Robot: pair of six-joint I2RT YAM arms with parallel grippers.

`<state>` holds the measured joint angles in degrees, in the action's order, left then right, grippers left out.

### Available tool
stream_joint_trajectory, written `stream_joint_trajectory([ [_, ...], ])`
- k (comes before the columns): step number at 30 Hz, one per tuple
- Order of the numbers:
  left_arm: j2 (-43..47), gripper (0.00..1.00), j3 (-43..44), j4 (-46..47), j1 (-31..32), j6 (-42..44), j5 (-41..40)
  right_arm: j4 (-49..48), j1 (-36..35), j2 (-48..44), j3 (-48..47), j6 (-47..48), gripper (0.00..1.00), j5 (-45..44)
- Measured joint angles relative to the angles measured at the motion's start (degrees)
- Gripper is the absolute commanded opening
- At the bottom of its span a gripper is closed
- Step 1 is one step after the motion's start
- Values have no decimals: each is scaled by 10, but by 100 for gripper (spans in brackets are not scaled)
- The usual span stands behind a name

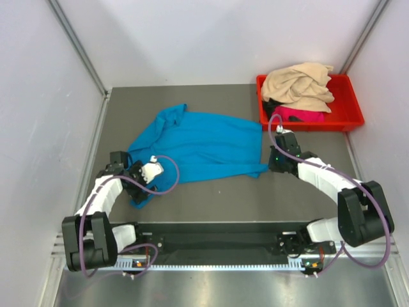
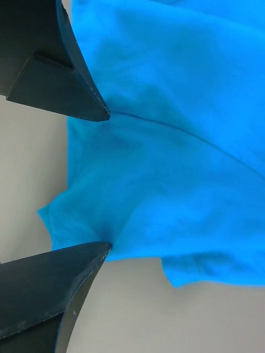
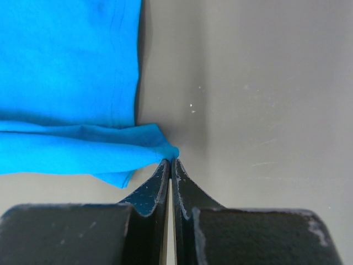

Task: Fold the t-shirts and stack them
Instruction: Flatten the tshirt out

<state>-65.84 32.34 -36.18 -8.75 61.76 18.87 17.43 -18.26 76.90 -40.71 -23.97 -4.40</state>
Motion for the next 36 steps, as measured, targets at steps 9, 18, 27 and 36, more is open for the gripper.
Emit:
stream_joint_trajectory([
  [9, -37, 40, 12, -13, 31, -25, -17, 3, 1, -19, 10, 9, 0, 16],
  [18, -32, 0, 24, -13, 13, -104, -48, 37, 0, -64, 2, 9, 0, 60],
  [27, 65, 0, 311, -100, -119, -203, -68, 175, -68, -215, -125, 23, 0, 99],
  [36, 97, 0, 577, -303, -130, -223, -73, 369, -75, -375, -274, 30, 0, 133],
])
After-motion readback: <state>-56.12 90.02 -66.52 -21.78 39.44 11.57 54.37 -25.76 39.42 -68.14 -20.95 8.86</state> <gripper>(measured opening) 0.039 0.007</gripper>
